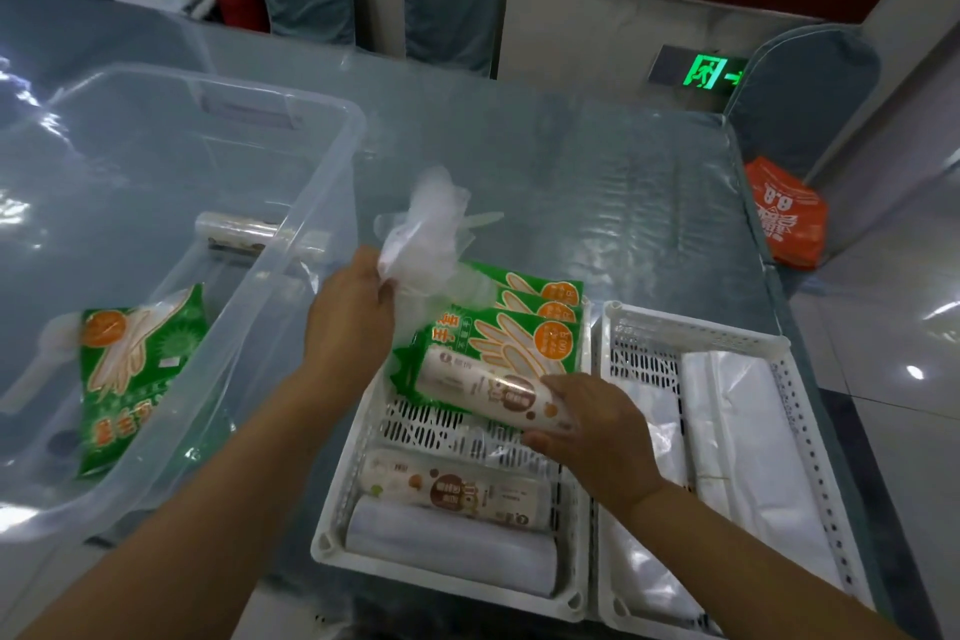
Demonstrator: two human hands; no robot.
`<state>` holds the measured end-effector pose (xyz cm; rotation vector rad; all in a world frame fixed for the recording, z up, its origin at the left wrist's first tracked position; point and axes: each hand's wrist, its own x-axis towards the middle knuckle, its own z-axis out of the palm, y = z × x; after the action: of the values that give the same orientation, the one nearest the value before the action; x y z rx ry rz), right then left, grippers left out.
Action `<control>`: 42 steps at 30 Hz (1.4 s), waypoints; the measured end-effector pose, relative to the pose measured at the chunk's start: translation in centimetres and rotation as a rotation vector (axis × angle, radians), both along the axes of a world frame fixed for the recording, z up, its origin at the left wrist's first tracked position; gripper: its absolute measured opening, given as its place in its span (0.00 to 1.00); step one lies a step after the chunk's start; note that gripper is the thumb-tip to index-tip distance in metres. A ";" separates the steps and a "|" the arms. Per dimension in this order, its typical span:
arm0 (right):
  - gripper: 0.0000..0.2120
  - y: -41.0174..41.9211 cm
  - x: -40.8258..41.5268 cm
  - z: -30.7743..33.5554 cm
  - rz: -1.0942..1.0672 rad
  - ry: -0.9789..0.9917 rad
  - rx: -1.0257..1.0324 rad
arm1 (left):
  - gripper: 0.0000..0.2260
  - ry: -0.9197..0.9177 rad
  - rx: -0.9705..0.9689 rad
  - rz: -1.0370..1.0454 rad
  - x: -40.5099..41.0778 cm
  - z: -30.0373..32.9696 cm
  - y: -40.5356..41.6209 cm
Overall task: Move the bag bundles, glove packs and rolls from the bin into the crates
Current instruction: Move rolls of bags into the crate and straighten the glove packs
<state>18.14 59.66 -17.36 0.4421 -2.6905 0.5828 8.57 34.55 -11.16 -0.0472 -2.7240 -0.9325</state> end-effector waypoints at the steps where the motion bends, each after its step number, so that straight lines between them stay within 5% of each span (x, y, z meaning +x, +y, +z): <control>1: 0.29 0.2 0.1 -0.1 0.018 0.010 0.025 | 0.04 -0.005 -0.014 -0.035 0.0 -0.1 0.1; 10: 0.28 2.5 1.9 0.8 0.065 -0.027 0.165 | 0.05 -0.162 -0.492 -0.547 -3.6 -2.6 5.9; 16: 0.28 2.4 2.0 0.9 0.028 -0.035 0.209 | 0.12 -0.132 -0.725 -0.649 -6.2 -3.7 8.7; 23: 0.28 0.1 -1.5 0.9 0.067 -0.014 0.388 | 0.26 -0.131 -0.665 -0.566 -6.9 -5.0 8.2; 28: 0.26 -0.5 -4.1 1.6 -0.069 -0.072 0.344 | 0.26 -0.208 -0.514 -0.463 -5.5 -3.5 6.8; 31: 0.26 0.2 -5.0 1.4 -0.067 -0.107 0.333 | 0.17 0.093 -0.307 -0.331 -2.0 -2.8 5.1; 32: 0.26 0.3 -5.2 1.4 -0.064 -0.115 0.337 | 0.12 0.162 -0.275 -0.356 -0.4 -2.9 4.7; 34: 0.27 0.5 -5.6 1.4 -0.059 -0.133 0.333 | 0.03 0.019 -0.364 -0.550 2.7 -3.8 4.6; 37: 0.28 0.6 -5.7 1.4 -0.053 -0.149 0.330 | 0.10 -0.280 -0.620 -0.783 4.2 -6.6 4.5; 42: 0.28 0.6 -5.7 1.7 -0.038 -0.173 0.337 | 0.14 -0.196 -0.675 -1.046 2.6 -7.9 4.7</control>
<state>12.49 60.31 -15.70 0.4431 -2.9672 0.1599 11.20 39.24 -19.09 -1.6748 -2.9887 -0.0999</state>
